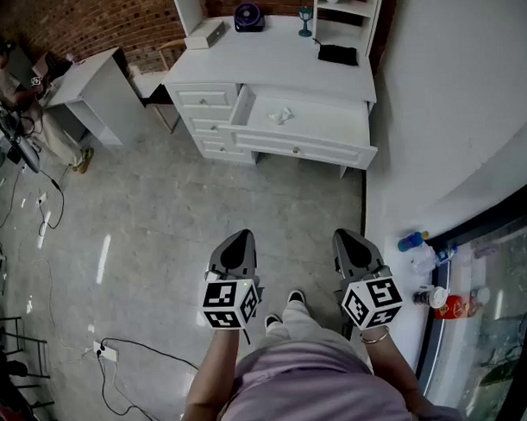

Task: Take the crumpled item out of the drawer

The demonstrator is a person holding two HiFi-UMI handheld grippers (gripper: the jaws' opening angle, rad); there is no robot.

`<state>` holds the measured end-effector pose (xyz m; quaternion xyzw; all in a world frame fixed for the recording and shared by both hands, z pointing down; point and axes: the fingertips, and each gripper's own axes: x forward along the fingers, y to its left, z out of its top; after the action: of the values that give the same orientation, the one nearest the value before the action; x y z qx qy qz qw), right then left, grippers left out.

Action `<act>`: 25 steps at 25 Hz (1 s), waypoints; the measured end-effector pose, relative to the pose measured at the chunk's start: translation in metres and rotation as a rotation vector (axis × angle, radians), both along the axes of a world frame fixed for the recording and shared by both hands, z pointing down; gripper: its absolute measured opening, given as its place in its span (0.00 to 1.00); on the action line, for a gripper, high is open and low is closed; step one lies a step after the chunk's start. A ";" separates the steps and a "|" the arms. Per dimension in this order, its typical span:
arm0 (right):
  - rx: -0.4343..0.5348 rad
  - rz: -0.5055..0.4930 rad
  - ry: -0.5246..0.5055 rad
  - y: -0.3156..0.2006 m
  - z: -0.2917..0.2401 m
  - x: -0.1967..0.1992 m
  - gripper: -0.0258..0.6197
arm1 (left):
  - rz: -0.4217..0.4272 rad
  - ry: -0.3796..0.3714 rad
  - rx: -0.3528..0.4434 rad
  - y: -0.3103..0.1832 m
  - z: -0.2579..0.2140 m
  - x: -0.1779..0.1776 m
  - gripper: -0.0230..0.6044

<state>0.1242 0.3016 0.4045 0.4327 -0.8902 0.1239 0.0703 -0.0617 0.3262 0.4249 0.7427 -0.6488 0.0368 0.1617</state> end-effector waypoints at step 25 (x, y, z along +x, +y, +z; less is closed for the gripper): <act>0.010 0.013 -0.065 -0.071 -0.006 0.033 0.04 | -0.027 -0.014 -0.006 -0.080 -0.006 0.006 0.23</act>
<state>0.1569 0.2305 0.3985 0.4343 -0.8899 0.1339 0.0383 -0.0557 0.2466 0.4186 0.7331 -0.6597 0.0417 0.1600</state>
